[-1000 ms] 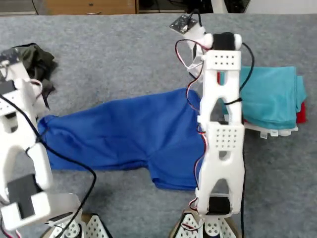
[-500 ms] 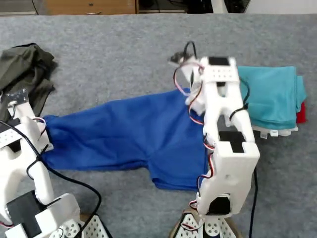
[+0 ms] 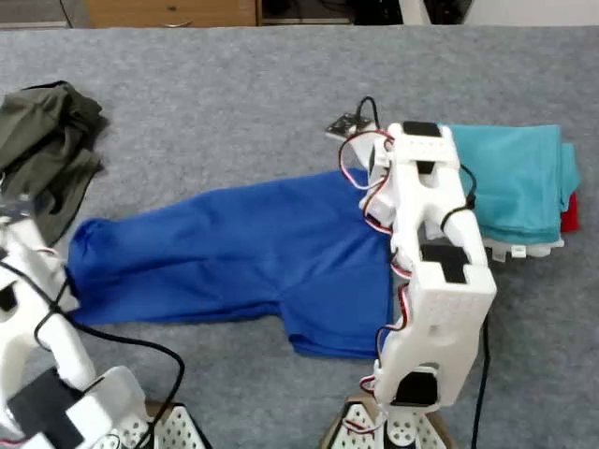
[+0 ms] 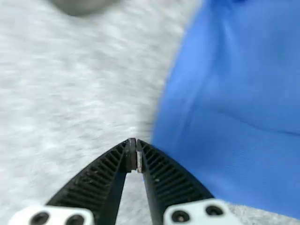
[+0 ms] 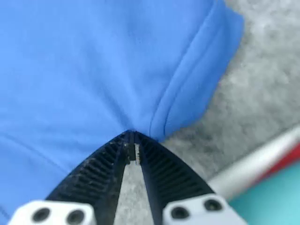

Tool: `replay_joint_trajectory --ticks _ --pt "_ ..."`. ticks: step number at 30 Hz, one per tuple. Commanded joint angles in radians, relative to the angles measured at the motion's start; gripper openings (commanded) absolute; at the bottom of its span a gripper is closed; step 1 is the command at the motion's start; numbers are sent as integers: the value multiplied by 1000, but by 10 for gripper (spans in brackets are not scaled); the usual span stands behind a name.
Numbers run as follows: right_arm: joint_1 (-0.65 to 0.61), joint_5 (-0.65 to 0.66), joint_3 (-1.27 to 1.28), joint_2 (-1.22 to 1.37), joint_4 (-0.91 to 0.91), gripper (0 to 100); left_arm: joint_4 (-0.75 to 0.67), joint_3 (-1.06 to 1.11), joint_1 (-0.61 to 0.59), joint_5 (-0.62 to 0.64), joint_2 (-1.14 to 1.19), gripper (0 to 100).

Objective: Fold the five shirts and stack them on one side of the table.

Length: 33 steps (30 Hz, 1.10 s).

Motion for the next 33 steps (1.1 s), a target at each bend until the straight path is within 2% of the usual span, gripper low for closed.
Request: replay_joint_trajectory --ticks 1,3,5,9,11,13,21,27,33 --pt "-18 12 -45 -179 49 2 233 -296 3 -3 -122 20" --pt "-19 12 -47 -254 48 2 292 -408 61 12 -173 20" --pt "-33 5 -51 -305 32 2 288 -473 133 72 -197 20" --pt "-39 -63 -48 -297 -78 2 55 -459 241 226 -101 22" --pt "-38 -84 -42 -254 -143 2 -74 -436 259 324 2 21" --pt "-41 -89 -36 -196 -178 2 -137 -440 265 374 111 20" --pt "-70 -158 -39 56 -344 2 -198 -611 284 382 489 20" --pt "-68 -195 -124 122 -301 2 -201 -763 365 384 702 20" --pt "-70 -201 -153 139 -293 2 -192 -881 325 384 845 20"
